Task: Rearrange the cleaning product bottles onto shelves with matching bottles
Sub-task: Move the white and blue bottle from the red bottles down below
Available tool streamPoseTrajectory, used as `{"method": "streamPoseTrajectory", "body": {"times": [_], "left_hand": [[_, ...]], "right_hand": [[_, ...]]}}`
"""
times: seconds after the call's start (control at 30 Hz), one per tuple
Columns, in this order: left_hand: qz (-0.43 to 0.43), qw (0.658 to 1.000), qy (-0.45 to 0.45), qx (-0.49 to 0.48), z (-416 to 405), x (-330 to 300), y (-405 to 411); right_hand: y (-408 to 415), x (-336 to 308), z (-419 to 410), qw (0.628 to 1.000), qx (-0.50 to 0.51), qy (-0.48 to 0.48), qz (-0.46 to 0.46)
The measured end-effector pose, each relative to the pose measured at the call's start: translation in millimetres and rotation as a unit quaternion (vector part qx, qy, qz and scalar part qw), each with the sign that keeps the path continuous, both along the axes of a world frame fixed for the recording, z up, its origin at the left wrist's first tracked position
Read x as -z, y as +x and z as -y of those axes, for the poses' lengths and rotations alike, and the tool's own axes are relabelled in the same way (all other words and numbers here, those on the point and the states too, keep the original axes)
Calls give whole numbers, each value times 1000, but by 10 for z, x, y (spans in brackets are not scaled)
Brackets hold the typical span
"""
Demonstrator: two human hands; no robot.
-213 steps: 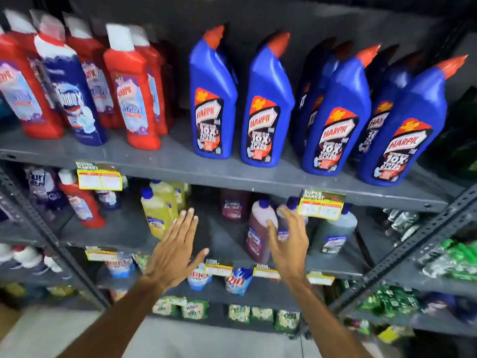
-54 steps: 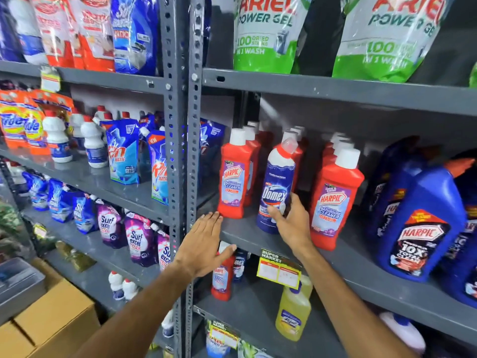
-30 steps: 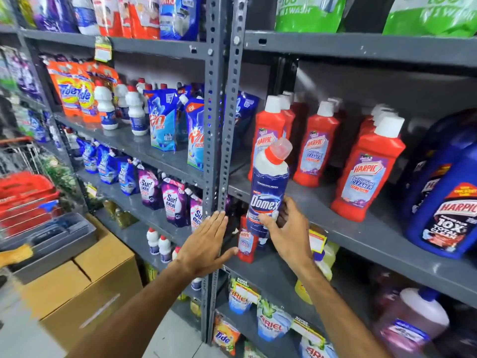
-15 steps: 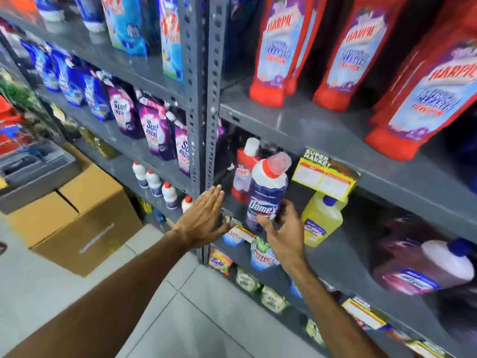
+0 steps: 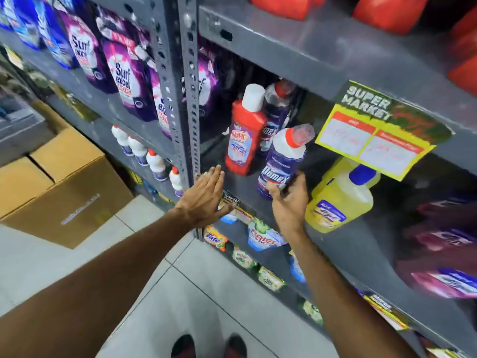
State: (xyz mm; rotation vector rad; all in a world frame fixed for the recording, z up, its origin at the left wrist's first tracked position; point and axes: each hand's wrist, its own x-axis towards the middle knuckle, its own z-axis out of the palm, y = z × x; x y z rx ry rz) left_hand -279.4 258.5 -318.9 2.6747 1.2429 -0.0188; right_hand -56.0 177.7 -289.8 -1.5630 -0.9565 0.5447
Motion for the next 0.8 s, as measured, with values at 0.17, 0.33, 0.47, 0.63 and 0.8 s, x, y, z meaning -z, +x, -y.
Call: {"method": "streamPoseTrajectory", "body": {"times": [0.17, 0.33, 0.47, 0.63, 0.8], "left_hand": [[-22, 999, 24, 4, -48, 114, 88], [-31, 998, 60, 7, -18, 170, 95], [-28, 998, 54, -2, 0, 180, 113], [-33, 998, 50, -1, 6, 135, 99], [-41, 998, 41, -5, 22, 121, 108]], "right_hand": [[70, 57, -164, 1000, 9, 17, -9], [154, 76, -274, 1000, -1, 4, -10], [163, 106, -340, 1000, 2, 8, -14], [158, 141, -348, 1000, 7, 4, -24], [23, 98, -230, 999, 33, 3, -2]]}}
